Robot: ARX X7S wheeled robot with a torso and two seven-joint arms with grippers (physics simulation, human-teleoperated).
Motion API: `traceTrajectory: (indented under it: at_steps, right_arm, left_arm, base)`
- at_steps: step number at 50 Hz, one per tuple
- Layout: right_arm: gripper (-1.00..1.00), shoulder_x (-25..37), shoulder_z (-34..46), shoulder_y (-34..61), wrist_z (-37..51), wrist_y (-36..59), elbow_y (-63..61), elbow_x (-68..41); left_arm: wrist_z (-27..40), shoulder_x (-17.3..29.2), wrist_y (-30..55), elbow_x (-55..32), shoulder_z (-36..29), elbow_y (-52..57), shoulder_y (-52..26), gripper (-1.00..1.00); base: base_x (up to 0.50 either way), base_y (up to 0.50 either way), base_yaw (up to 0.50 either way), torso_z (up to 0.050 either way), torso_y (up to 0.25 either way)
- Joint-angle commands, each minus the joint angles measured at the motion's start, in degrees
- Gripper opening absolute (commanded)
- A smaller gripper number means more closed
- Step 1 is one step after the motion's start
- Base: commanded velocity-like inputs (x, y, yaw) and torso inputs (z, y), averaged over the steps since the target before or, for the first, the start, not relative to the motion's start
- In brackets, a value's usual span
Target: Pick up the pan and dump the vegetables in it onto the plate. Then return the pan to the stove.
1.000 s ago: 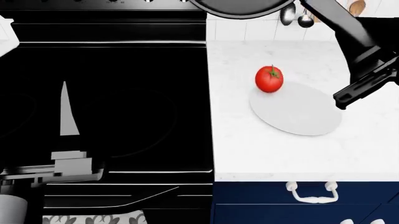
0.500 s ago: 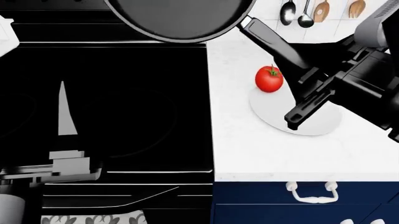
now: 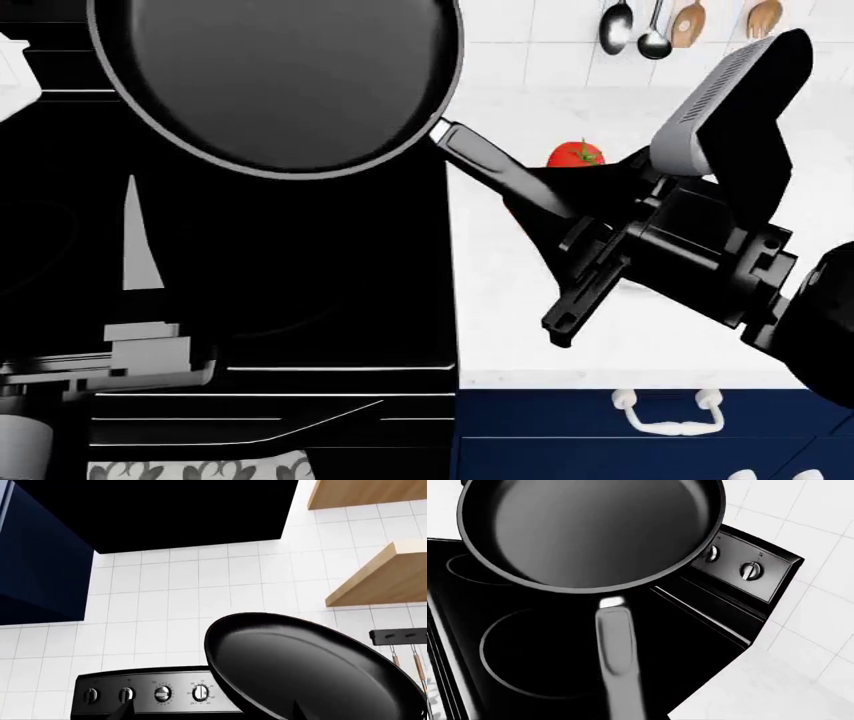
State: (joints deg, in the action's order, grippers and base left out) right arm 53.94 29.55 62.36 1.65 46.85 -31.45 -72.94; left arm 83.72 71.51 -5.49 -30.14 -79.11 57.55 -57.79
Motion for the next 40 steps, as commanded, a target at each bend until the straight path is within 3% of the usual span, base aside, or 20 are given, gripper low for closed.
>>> traceTrajectory:
  at_steps: [1,40]
  right_arm:
    - [-1.00,-2.1,-1.6,-0.1,0.2,-0.5,-0.2,0.2]
    - [-1.00,-3.4,2.1,-2.8,-0.7,1.3,-0.8,-1.4]
  left_arm:
    - [-0.2,-0.2,-0.6,0.5,0.0,-0.7,0.7,1.00]
    - [-0.5,0.0,-0.1,0.2,1.2,-0.3,1.2,1.00]
  base:
    - [0.00,0.00,0.00,0.000,0.000]
    - [0.00,0.00,0.00,0.001,0.001]
